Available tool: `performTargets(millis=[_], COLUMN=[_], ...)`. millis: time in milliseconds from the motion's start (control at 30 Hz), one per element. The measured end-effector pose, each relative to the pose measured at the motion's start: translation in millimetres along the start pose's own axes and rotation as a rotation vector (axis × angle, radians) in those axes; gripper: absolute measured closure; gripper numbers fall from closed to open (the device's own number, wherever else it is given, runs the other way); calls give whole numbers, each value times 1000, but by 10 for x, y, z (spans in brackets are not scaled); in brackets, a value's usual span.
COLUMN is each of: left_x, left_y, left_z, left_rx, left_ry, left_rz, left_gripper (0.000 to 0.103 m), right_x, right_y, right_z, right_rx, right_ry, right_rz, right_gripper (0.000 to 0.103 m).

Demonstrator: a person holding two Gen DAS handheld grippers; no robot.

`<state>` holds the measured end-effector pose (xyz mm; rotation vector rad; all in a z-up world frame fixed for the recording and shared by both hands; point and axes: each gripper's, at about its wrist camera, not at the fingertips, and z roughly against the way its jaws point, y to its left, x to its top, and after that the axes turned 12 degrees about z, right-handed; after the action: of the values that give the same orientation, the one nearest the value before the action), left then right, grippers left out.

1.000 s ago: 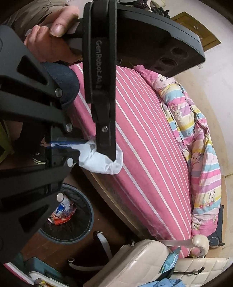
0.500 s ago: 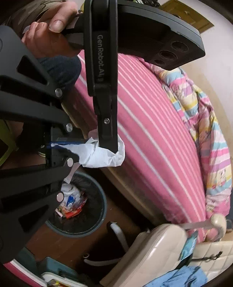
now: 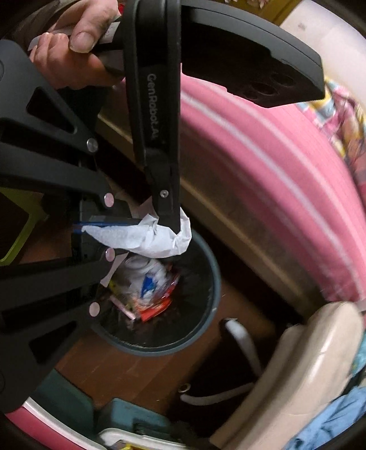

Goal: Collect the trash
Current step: 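Open the right gripper over the bin to drop the pink tissue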

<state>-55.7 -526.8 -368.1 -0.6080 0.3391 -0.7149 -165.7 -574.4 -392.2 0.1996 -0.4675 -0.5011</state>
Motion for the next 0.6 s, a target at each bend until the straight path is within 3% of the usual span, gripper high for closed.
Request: performTargets(millis=[133, 167, 233, 267, 300, 333, 400, 467, 533, 600], left_x=[134, 166, 215, 232, 243, 250, 271, 281, 296, 297], left_y=[116, 165, 285, 374, 452, 503, 552, 562, 566, 568], left_z=[-317, -390, -503, -548, -574, -591, -607, -578, -531, -459], left_rx=[27, 32, 60, 79, 69, 52, 59, 61, 50, 32], left_ry=[48, 59, 71, 66, 65, 74, 83, 71, 56, 38], left_rz=[36, 47, 63, 86, 111, 130, 144, 145, 155, 169], left_gripper=[98, 91, 57, 34, 32, 31, 27, 24, 22, 22], right_x=[-47, -61, -77, -91, -102, -118, -137, -179, -197, -211], right_y=[-241, -261, -350, -350, -389, -412, -441, -497, -541, -559], right_z=[-336, -379, -552, -582, -667, -714, -762, -834, -820, -776], right_rx=[-17, -19, -47, -54, -70, -82, -99, -104, -114, -116], right_ry=[73, 81, 118, 125, 142, 147, 146, 149, 143, 123], right_rz=[-41, -44, -51, -51, -52, -53, -58, -77, -103, -121], right_gripper=[102, 101, 99, 99, 94, 76, 50, 45, 28, 25])
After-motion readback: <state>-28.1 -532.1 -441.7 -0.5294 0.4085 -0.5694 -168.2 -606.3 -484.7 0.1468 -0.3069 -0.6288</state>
